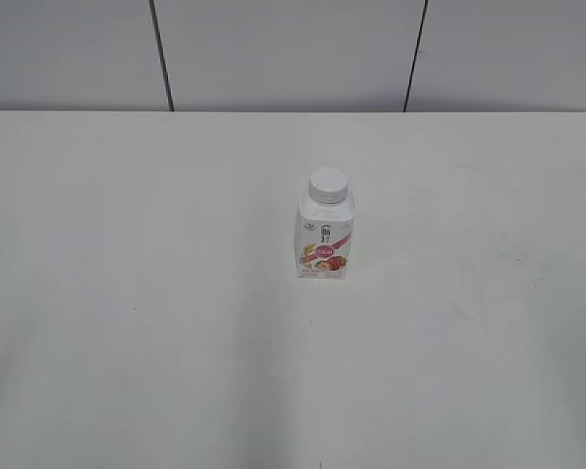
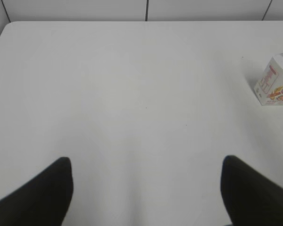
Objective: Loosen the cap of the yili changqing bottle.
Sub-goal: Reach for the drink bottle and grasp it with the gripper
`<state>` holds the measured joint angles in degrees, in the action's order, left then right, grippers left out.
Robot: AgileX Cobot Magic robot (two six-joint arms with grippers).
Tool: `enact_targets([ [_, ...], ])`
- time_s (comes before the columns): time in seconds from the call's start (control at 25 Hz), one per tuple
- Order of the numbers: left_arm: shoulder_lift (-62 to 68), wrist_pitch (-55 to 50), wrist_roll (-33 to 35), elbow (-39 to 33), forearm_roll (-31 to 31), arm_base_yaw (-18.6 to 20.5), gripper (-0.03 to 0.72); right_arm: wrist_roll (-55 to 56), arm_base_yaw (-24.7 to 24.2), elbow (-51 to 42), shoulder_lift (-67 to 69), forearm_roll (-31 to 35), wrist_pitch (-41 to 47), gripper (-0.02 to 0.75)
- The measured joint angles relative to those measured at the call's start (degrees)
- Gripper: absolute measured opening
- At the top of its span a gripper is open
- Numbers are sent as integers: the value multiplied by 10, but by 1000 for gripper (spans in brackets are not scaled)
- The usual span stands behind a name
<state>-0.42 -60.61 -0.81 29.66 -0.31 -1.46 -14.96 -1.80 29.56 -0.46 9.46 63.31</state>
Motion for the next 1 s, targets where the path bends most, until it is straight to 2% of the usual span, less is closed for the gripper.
enact_targets([
  [0.32,0,2,0,1,0,0,583,0,0,0,0,0,0,480],
  [0.48,15,55,0,31,0,0,583,0,0,0,0,0,0,480],
  [0.68,129,177,17,56,-10,-1,583,0,0,0,0,0,0,480],
  [1.0,392,461,33,56,-28,-43,583,0,0,0,0,0,0,480],
])
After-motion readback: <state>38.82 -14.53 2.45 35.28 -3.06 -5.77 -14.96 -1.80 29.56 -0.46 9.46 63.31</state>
